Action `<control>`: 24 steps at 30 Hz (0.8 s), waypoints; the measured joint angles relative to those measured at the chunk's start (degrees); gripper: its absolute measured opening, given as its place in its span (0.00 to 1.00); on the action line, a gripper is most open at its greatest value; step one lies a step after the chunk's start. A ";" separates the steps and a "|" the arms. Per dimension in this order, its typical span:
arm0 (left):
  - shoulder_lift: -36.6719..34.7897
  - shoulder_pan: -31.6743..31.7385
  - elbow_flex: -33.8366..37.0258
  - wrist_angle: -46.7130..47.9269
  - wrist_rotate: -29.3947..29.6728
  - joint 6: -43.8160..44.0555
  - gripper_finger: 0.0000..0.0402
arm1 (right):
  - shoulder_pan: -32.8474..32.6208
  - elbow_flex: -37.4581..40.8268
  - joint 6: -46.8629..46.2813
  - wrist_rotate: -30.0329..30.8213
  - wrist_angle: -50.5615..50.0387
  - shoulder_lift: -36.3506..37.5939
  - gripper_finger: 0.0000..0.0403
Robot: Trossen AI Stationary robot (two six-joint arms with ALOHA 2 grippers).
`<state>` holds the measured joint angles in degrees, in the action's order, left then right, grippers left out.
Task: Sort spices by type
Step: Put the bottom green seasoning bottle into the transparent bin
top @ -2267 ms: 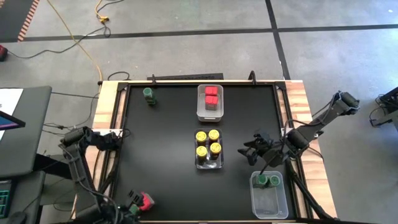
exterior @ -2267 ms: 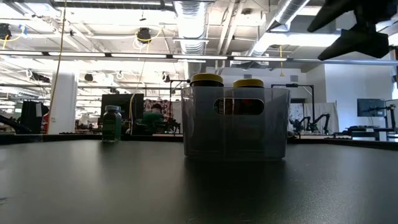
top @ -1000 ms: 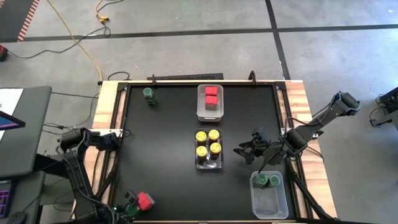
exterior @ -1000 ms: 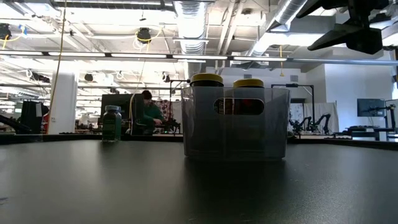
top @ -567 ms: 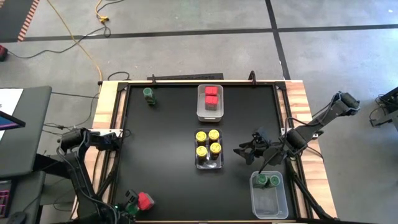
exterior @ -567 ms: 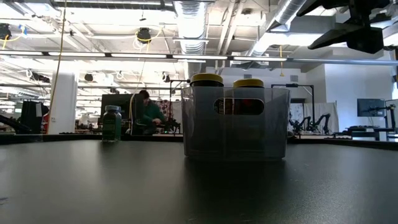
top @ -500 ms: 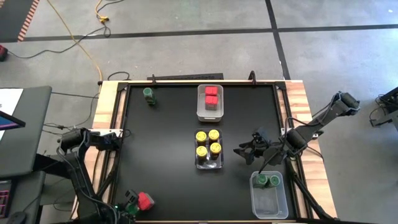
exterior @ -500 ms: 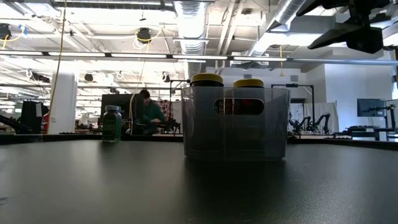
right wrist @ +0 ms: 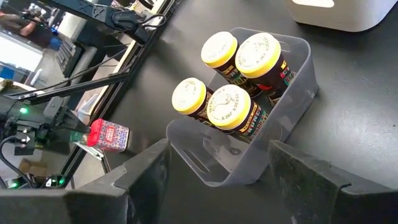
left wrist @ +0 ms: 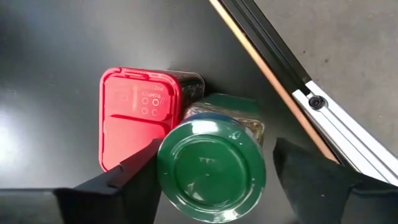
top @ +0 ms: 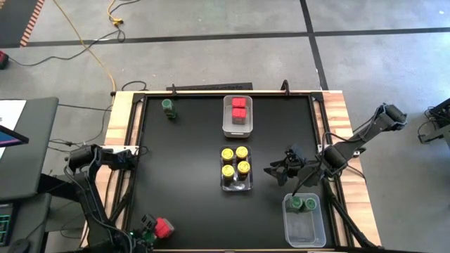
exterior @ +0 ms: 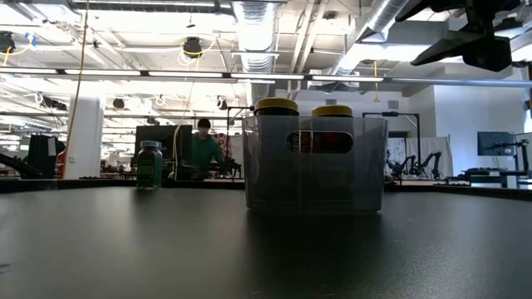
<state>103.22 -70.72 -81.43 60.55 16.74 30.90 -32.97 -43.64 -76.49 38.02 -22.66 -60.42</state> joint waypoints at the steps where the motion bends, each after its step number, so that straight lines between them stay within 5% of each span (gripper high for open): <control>1: 0.00 0.00 0.00 0.00 0.00 -0.21 0.69 | 0.00 0.00 0.00 0.00 0.00 0.00 0.73; 13: -0.14 -0.02 -0.07 -0.17 -1.43 -0.86 0.53 | 0.00 0.00 0.00 -0.01 -0.04 0.00 0.73; 24: -0.23 -0.02 -0.72 4.29 -2.93 0.28 0.52 | 0.00 0.00 0.40 -0.02 -0.06 0.00 0.73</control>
<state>102.99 -70.74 -82.15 64.85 13.80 31.18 -32.97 -43.64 -76.09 38.00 -22.72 -60.42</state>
